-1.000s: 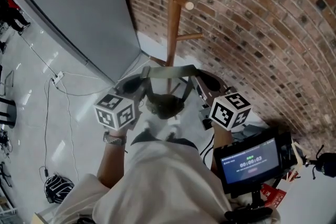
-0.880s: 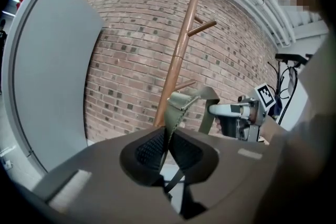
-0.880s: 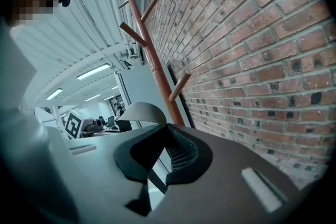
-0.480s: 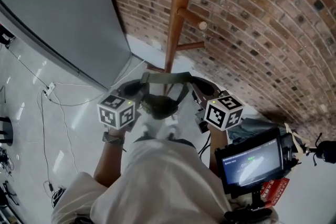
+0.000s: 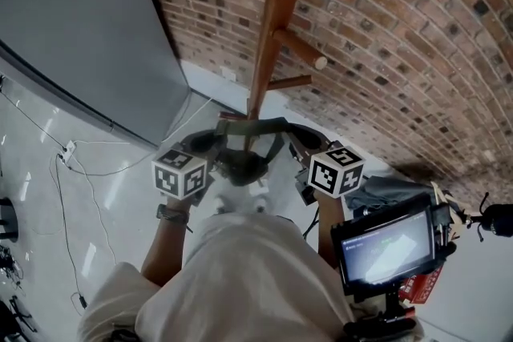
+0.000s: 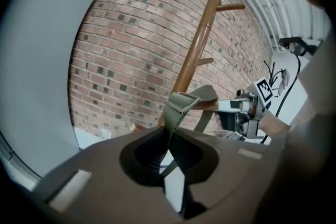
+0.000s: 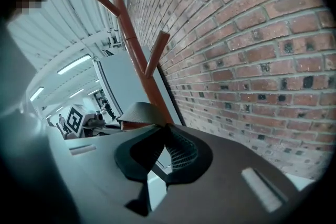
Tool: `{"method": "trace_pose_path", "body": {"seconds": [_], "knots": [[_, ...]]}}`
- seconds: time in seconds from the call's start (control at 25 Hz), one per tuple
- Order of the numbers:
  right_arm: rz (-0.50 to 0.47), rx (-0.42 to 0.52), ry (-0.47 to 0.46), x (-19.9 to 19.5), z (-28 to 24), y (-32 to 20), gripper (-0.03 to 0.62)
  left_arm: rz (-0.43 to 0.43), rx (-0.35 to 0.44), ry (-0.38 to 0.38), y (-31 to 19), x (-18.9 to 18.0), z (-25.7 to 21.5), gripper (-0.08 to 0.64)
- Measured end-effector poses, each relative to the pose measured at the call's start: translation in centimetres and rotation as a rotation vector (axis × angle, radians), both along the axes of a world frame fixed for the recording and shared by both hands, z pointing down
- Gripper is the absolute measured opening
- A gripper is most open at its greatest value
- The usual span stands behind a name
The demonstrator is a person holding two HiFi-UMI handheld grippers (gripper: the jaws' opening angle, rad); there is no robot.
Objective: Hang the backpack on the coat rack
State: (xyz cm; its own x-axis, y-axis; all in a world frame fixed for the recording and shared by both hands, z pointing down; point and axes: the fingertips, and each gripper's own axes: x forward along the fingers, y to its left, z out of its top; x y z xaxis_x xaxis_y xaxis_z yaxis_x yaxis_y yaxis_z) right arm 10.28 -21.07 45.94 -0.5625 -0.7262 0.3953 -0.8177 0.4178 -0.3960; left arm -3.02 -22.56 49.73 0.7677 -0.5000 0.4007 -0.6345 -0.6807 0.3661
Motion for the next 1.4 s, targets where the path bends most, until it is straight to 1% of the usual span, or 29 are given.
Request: {"method": "trace_pose_path", "body": {"seconds": [0.12,0.28,0.48,0.72,1.12,1.4], "knots": [[0.006,-0.014,-0.003,0.0,0.6,-0.1,0.011,0.013,-0.013,0.000,-0.1,0.2,0.4,0.017],[0.002,-0.036,-0.001,-0.4,1.4,-0.1,0.011,0.038,-0.028,-0.020,0.3,0.4,1.7,0.015],[-0.002,-0.059,-0.003,-0.6,2.2,0.0,0.011,0.053,-0.034,-0.035,0.6,1.0,1.6,0.017],[-0.020,-0.091,-0.001,-1.4,3.4,0.7,0.011,0.086,-0.062,-0.064,1.4,1.2,3.6,0.017],[-0.058,-0.142,-0.013,-2.8,5.1,1.7,0.017,0.158,-0.115,-0.064,2.8,2.6,5.8,0.018],[-0.093,-0.157,-0.008,-4.0,5.9,2.1,0.023,0.184,-0.146,-0.048,3.5,3.5,7.0,0.018]]}}
